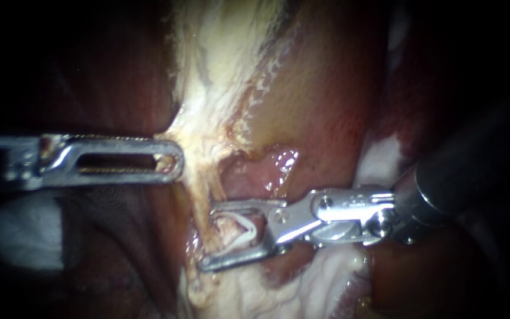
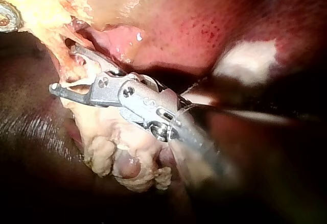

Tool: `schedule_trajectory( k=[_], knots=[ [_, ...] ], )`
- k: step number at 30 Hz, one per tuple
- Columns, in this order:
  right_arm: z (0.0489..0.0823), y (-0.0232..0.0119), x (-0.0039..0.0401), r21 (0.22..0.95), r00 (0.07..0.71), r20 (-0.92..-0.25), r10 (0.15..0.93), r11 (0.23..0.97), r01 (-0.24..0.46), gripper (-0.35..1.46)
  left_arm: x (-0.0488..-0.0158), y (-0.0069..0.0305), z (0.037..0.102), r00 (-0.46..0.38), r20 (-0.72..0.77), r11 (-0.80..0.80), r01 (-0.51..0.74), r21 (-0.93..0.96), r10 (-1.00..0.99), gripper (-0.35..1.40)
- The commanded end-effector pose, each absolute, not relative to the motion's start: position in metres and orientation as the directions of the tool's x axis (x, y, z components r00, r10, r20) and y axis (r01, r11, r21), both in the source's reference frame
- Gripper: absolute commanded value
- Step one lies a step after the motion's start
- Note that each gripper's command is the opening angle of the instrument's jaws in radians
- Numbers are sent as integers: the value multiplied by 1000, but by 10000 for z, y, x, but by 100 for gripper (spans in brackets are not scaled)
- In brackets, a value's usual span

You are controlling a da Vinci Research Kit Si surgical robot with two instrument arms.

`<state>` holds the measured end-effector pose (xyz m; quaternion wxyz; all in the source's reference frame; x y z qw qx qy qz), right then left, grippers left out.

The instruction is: Clipping first clip left tube

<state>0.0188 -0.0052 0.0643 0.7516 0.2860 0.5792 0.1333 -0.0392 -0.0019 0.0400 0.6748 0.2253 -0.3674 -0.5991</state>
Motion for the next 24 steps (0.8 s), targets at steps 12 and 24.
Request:
schedule_trajectory(
  k=[12,24],
  knots=[
    [626,-70,184,586,257,-808,530,768,259,57,-391,-18,402,14,226,182,641,745,-974,-35],
    [635,-77,206,598,248,-800,546,754,270,55,-396,-17,403,13,226,181,642,745,-974,-35]
  ],
)
